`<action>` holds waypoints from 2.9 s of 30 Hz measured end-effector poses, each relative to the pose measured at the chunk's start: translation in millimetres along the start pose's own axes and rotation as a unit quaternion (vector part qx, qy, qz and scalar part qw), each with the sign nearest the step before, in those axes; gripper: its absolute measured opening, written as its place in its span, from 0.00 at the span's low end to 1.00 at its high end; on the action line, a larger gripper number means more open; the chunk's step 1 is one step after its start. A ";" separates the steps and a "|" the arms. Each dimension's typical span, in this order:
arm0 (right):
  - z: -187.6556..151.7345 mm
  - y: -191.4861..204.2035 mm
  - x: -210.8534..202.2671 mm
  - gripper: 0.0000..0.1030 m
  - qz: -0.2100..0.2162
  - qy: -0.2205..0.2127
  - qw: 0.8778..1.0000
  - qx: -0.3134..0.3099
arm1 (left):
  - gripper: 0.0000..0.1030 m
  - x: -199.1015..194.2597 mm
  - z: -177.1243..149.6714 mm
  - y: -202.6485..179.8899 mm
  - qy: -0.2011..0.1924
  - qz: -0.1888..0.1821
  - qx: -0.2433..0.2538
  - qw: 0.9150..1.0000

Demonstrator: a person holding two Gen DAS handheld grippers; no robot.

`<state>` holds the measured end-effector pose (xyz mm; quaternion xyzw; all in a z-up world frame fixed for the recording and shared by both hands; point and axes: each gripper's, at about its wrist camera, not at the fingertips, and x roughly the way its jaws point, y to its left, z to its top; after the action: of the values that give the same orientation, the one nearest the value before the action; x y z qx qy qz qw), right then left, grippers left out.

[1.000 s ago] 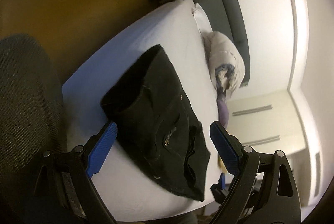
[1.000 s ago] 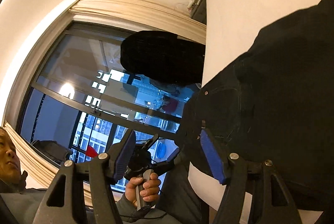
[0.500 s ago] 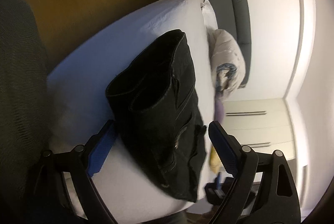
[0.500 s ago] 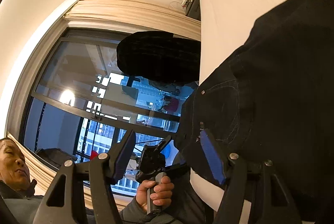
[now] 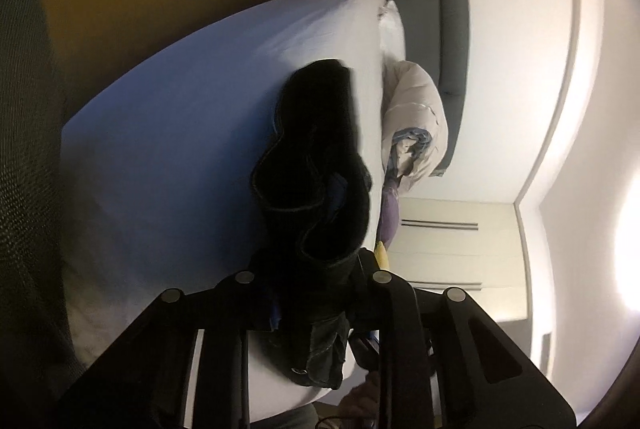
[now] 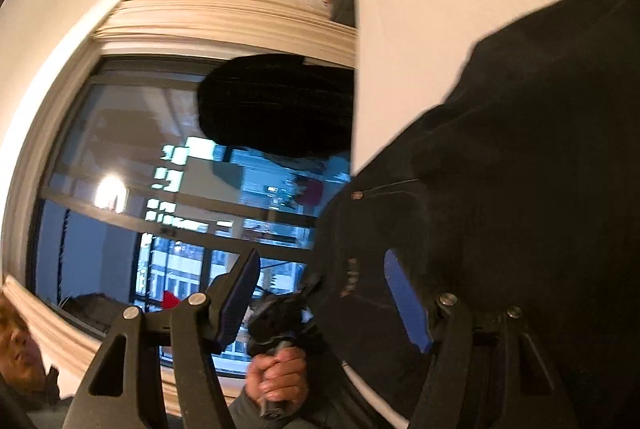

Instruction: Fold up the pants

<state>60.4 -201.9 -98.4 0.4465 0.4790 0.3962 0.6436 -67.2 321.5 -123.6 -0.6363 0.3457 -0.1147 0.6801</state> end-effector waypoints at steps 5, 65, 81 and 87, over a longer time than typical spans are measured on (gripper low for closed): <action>2.7 -33.2 18.3 0.27 -0.150 0.029 0.987 0.043 | 0.17 -0.7 -4.3 -34.7 -0.002 0.014 0.056 0.998; 13.3 -17.9 -175.0 0.17 -0.174 -0.022 0.981 -0.085 | 0.16 288.7 -400.8 -230.3 0.202 0.190 0.735 0.619; -6.3 -32.1 -252.3 0.71 -0.146 -0.135 0.979 -0.035 | 0.75 228.8 -367.6 -232.2 0.219 0.122 0.678 0.691; -44.1 2.7 -194.4 0.70 -0.096 -0.055 0.987 -0.117 | 0.75 222.4 -297.3 -212.1 0.195 0.135 0.594 0.769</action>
<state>-26.8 -374.8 -51.1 0.3411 0.4339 0.3609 0.7518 -26.8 -79.6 19.1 -0.0161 0.4155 -0.3259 0.8491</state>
